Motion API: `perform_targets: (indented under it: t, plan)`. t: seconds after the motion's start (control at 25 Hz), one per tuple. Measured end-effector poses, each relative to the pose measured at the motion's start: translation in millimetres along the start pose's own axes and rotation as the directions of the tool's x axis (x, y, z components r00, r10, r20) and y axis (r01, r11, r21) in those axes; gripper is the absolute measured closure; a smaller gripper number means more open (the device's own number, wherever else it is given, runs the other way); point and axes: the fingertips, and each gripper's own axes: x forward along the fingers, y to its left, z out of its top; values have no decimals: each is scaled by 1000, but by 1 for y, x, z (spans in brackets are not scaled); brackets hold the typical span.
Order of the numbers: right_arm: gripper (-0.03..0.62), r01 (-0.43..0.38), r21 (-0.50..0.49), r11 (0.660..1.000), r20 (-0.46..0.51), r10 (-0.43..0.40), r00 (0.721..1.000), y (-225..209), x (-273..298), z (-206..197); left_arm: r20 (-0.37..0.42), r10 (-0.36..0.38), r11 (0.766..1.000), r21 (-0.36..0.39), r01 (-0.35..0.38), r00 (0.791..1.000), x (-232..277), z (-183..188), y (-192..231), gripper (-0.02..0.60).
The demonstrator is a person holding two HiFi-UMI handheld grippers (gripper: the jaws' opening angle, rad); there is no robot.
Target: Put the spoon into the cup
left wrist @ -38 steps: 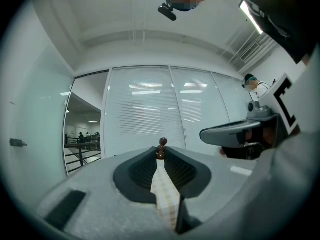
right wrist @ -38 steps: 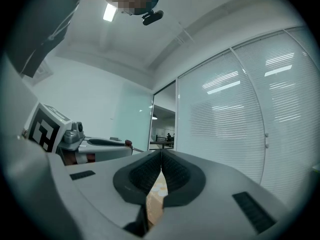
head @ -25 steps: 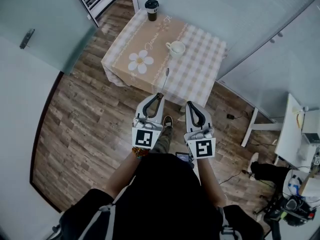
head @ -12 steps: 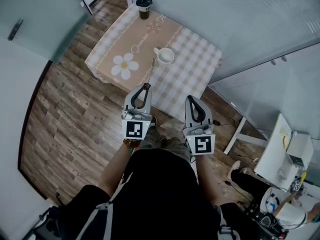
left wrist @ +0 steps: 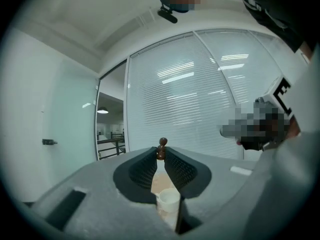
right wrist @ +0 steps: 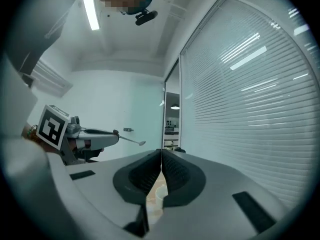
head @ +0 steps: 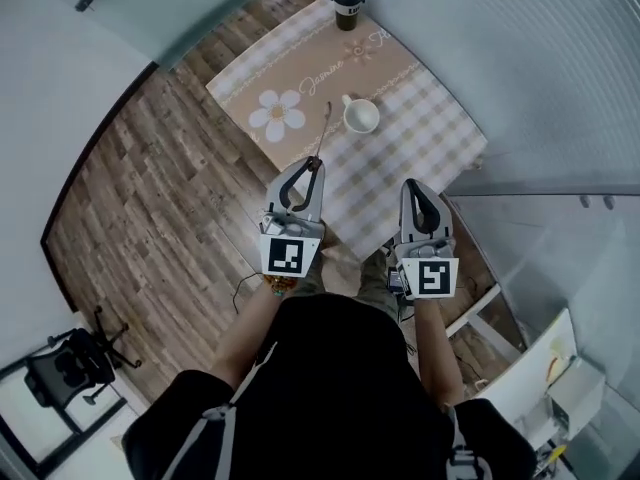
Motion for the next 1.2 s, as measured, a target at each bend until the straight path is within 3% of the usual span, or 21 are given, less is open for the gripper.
perform_targets:
  t: [0.24,0.48,0.92,1.2]
  plan:
    - [585,-225,-8,974,21,225,974,-54,8,-13,-55,182,983,18,-181,982,8,9,-49,523]
    - [585,-330,-30,944,11,330,944,-42,3,-20,-86,237,971,40,-234,968,-7,-4,-63,523]
    - [585,-259,14,966,34,258,965,-62,41,-5,-77,177,983,60,-173,981,57,-35,-43,523]
    - [585,-218,-2,976,1,218,976,-65,47,-4,-136,102,995,36,-98,985,94,-80,-39,523]
